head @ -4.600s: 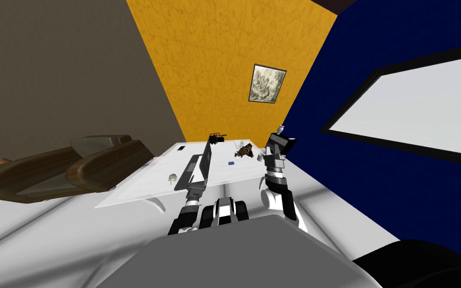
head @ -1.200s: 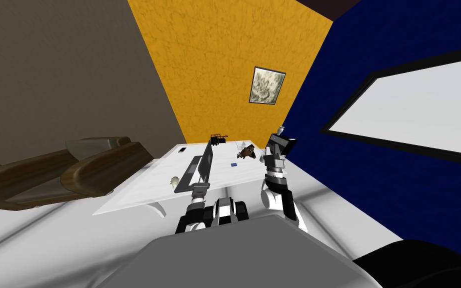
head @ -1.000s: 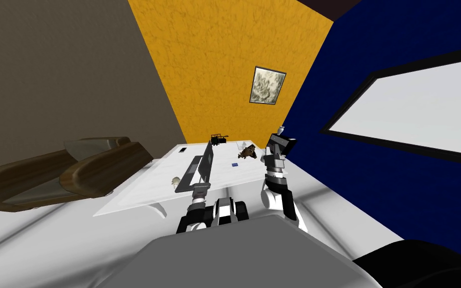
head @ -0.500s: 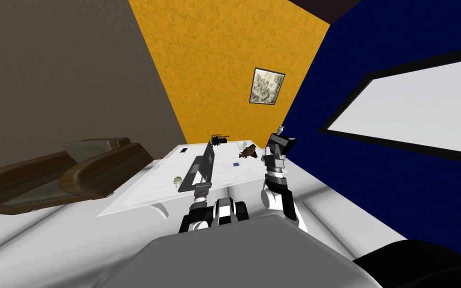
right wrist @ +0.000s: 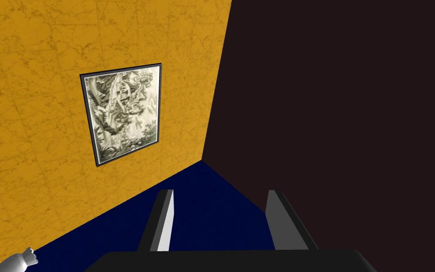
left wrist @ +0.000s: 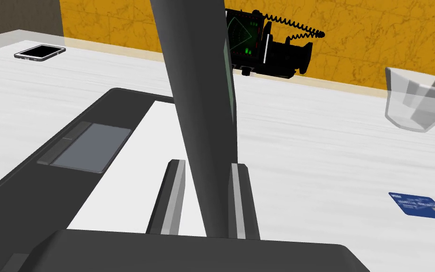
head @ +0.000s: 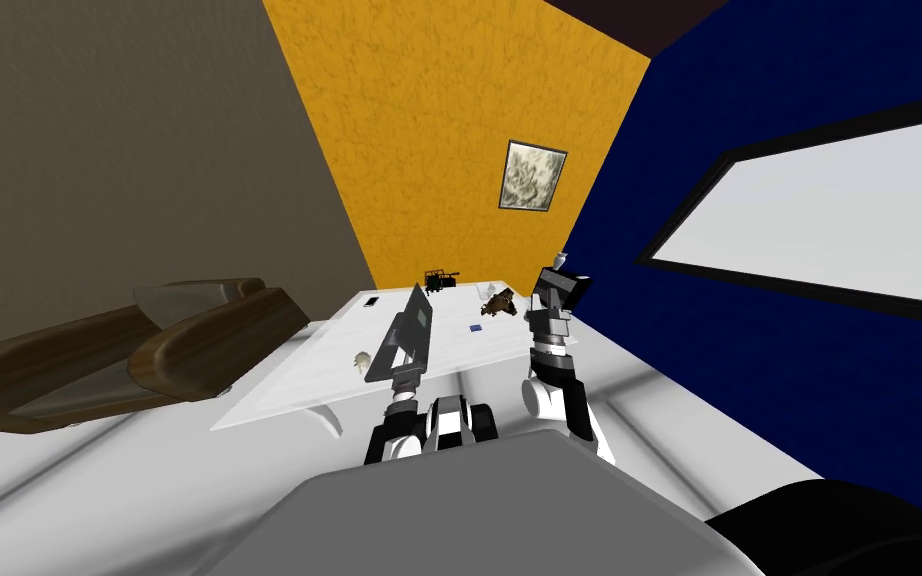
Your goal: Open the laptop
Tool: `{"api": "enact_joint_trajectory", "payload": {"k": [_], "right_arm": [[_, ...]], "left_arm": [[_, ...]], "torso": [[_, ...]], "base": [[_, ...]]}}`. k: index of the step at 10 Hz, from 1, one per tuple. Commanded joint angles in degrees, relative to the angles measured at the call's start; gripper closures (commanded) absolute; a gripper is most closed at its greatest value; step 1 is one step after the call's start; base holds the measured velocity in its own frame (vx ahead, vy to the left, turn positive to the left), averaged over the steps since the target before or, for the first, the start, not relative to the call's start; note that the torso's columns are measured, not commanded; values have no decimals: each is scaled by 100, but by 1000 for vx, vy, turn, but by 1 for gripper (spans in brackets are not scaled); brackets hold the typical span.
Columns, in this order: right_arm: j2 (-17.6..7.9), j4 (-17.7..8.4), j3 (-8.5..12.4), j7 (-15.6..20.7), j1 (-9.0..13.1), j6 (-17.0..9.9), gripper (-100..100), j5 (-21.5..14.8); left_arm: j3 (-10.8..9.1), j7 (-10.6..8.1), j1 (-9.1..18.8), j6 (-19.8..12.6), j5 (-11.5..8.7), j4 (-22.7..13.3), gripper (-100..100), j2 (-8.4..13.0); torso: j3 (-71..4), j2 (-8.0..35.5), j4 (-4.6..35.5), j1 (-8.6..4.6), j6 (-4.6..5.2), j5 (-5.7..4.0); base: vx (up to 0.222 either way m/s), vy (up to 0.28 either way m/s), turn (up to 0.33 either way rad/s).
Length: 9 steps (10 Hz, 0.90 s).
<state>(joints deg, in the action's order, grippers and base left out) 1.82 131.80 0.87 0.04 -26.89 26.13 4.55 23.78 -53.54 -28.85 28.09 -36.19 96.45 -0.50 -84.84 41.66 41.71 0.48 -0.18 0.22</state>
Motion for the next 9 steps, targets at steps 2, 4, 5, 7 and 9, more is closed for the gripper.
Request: {"api": "enact_joint_trajectory", "payload": {"k": [2,4,5,7,9], "right_arm": [[0,0,0,0,-1,0,0,0],[1,0,0,0,0,0,0,0],[1,0,-1,0,0,0,0,0],[1,0,-1,0,0,0,0,0],[1,0,-1,0,0,0,0,0]], "left_arm": [[30,-272,45,130,-185,-258,100,60],[51,-526,168,283,-256,-361,100,84],[66,-670,268,409,-338,-547,100,132],[80,-984,369,535,-419,-732,100,180],[94,-1273,469,661,-500,-917,100,228]], "torso": [[2,8,7,-20,3,-7],[9,28,35,-60,24,-22],[16,36,44,-65,34,-23],[17,38,37,-72,36,-19],[14,31,30,-74,38,-15]], "base": [[-2,38,11],[-13,13,-6],[-20,33,-65],[-14,20,-36],[-11,14,-25]]}}
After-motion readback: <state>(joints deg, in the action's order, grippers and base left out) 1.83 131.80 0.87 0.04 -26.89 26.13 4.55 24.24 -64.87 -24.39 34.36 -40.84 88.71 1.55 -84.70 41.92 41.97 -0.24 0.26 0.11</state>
